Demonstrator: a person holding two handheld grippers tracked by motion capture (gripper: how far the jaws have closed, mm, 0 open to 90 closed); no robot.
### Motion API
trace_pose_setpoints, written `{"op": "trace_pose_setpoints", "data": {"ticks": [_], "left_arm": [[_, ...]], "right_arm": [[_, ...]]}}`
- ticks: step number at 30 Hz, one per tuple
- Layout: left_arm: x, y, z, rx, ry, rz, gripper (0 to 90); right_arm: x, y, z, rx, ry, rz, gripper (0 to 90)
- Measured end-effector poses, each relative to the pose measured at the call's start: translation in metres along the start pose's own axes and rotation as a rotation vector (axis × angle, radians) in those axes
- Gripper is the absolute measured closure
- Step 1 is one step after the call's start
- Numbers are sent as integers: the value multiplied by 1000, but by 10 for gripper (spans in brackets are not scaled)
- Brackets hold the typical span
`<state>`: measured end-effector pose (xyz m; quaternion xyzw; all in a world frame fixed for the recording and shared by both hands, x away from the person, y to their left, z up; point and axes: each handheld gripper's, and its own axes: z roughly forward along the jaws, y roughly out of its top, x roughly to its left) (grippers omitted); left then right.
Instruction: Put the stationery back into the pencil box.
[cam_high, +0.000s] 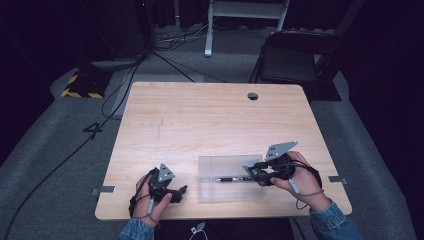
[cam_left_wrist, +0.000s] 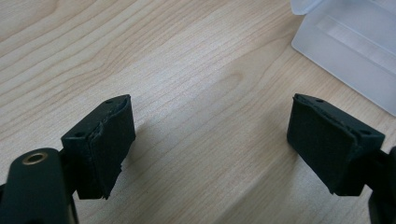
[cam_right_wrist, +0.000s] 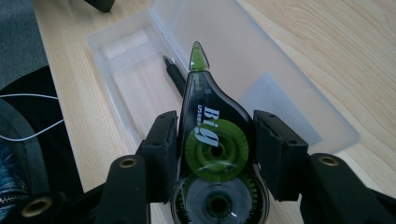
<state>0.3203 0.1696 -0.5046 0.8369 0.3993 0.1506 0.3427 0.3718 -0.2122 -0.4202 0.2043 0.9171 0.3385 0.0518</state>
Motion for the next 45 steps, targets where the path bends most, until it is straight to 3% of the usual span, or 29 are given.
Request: {"op": "trace_pose_setpoints", "data": {"ticks": [9, 17, 34, 45], "left_arm": [[0, 0, 0, 0, 0, 0, 157], [0, 0, 0, 0, 0, 0, 157], [0, 0, 0, 0, 0, 0, 157], [0, 0, 0, 0, 0, 0, 157]], "right_arm": [[11, 4, 18, 27, 50, -50, 523], [12, 1, 33, 70, 64, -89, 522], [9, -7, 43, 127, 73, -114, 522], [8, -8, 46, 135, 94, -119, 521]]}}
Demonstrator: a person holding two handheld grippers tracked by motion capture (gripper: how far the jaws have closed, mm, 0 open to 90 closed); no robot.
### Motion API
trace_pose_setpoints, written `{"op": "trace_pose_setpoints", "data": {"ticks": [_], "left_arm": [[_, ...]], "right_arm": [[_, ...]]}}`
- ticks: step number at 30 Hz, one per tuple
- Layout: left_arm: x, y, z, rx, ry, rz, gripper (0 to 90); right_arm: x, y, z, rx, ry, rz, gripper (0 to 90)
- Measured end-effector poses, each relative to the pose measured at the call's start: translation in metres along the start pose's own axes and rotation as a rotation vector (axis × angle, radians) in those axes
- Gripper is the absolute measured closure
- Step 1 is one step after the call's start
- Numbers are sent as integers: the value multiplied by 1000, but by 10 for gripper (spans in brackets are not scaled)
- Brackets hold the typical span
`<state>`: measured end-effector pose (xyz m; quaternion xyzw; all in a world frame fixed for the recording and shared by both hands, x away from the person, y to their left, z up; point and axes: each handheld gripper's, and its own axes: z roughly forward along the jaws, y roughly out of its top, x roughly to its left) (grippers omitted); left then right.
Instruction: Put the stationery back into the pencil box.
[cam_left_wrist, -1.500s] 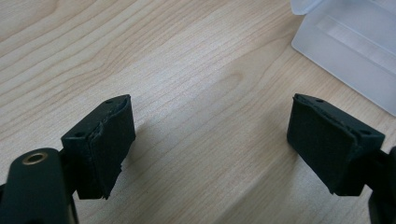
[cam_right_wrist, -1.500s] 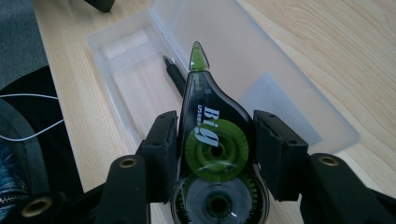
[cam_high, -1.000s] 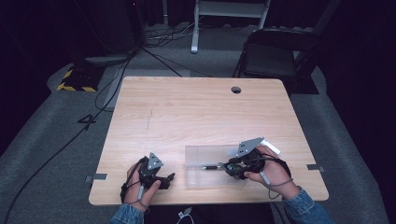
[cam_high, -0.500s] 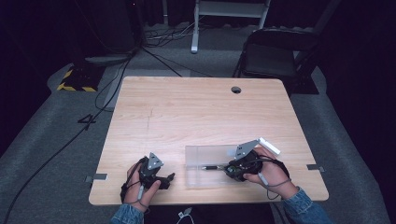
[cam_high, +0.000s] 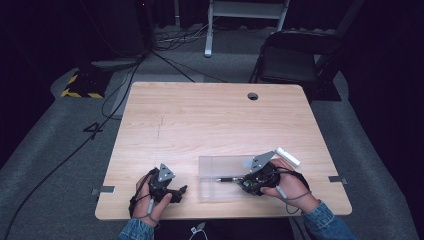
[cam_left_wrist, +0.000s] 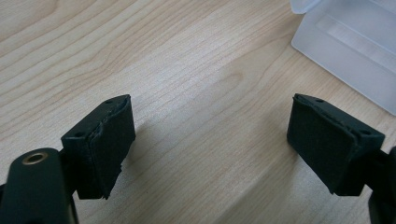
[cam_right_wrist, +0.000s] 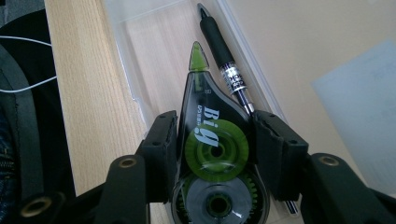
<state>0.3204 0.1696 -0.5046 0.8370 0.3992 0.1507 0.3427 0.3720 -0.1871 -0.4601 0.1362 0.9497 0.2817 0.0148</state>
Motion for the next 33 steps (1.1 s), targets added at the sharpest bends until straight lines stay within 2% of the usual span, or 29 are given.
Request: {"op": "trace_pose_setpoints", "data": {"ticks": [3, 15, 33], "left_arm": [[0, 0, 0, 0, 0, 0, 157], [0, 0, 0, 0, 0, 0, 157], [0, 0, 0, 0, 0, -1, 157]], "right_arm": [[0, -1, 0, -1, 8, 10, 520], [1, -1, 5, 23, 37, -1, 519], [1, -3, 12, 50, 57, 4, 503]]}}
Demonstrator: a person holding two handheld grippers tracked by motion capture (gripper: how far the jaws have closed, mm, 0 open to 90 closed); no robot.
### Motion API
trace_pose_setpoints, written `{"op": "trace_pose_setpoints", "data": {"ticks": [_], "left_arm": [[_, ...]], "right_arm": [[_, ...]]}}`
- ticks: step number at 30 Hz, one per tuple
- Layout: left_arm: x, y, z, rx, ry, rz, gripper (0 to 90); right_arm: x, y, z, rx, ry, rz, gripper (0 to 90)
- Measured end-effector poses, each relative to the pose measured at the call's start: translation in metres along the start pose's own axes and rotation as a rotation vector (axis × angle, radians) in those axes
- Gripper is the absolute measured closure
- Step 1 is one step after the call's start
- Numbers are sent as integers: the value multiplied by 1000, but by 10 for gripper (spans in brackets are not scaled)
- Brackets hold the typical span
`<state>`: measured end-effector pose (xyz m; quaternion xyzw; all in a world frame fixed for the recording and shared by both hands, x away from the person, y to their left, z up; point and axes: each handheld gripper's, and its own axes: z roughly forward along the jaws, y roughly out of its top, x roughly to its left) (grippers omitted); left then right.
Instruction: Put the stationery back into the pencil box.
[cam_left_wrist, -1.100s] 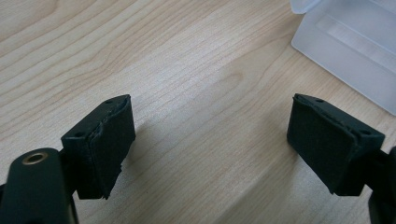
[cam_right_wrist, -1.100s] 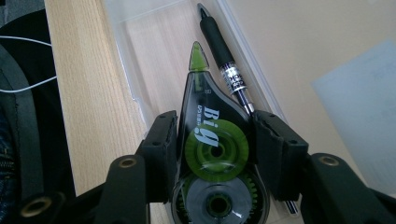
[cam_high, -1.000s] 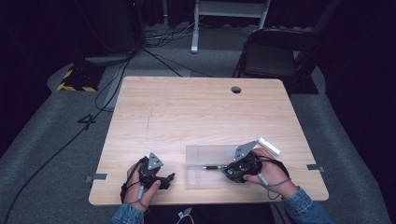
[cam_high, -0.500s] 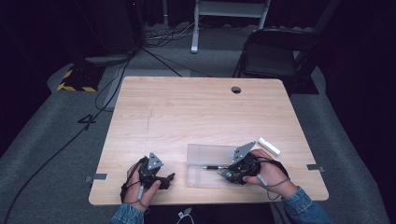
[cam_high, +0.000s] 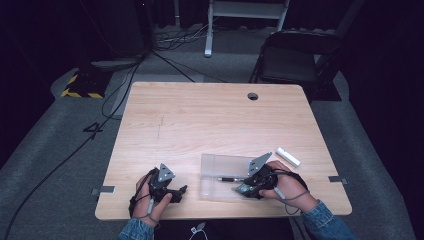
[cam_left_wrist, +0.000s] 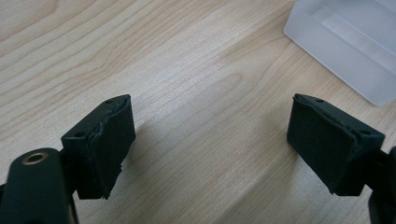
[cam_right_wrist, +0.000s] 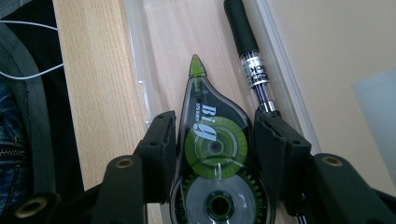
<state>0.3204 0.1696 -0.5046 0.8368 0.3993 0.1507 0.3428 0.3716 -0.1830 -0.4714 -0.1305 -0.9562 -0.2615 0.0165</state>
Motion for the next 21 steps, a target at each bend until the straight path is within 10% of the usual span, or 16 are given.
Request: {"op": "trace_pose_setpoints", "data": {"ticks": [21], "left_arm": [[0, 0, 0, 0, 0, 0, 157]], "right_arm": [[10, 9, -6, -86, 10, -24, 430]]}}
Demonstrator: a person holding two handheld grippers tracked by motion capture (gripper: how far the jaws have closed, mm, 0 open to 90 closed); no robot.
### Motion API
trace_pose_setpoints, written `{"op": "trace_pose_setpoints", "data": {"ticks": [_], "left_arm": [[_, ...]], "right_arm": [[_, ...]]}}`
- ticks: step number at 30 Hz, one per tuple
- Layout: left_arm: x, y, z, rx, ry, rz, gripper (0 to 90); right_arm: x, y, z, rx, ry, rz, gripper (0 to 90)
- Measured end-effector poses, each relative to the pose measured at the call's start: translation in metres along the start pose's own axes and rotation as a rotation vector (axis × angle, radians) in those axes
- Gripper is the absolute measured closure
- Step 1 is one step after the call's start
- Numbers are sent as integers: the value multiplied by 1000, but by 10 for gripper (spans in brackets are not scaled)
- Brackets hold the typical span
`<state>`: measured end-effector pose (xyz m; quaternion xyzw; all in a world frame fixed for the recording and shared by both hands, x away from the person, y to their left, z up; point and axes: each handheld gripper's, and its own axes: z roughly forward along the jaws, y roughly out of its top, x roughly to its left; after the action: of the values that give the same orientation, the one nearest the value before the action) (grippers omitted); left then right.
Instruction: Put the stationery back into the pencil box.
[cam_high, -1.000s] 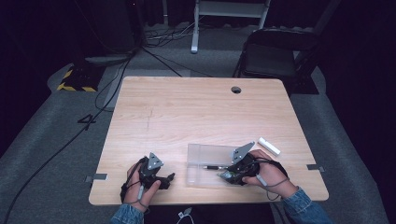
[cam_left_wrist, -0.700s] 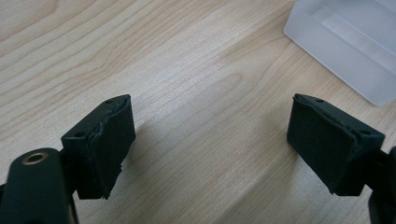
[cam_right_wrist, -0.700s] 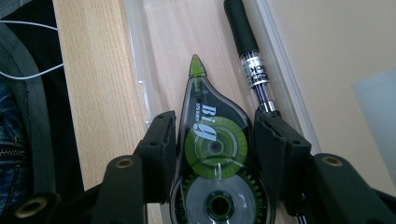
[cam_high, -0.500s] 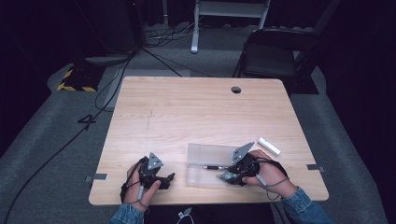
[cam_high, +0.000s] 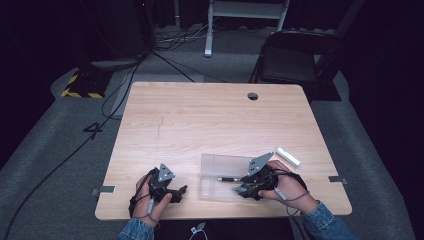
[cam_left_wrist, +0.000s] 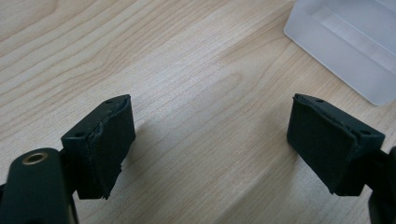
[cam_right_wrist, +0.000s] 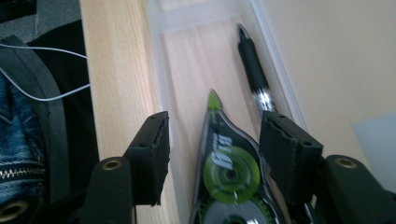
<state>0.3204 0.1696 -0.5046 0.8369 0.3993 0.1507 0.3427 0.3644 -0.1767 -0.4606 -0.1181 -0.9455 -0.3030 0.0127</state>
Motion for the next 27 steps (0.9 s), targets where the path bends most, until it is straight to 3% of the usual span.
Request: {"op": "trace_pose_setpoints", "data": {"ticks": [3, 11, 27], "left_arm": [[0, 0, 0, 0, 0, 0, 157], [0, 0, 0, 0, 0, 0, 157], [0, 0, 0, 0, 0, 0, 157]], "right_arm": [[4, 4, 5, -14, 2, -41, 398], [6, 4, 16, -8, 10, -54, 387], [15, 5, 19, 19, 41, -61, 402]]}}
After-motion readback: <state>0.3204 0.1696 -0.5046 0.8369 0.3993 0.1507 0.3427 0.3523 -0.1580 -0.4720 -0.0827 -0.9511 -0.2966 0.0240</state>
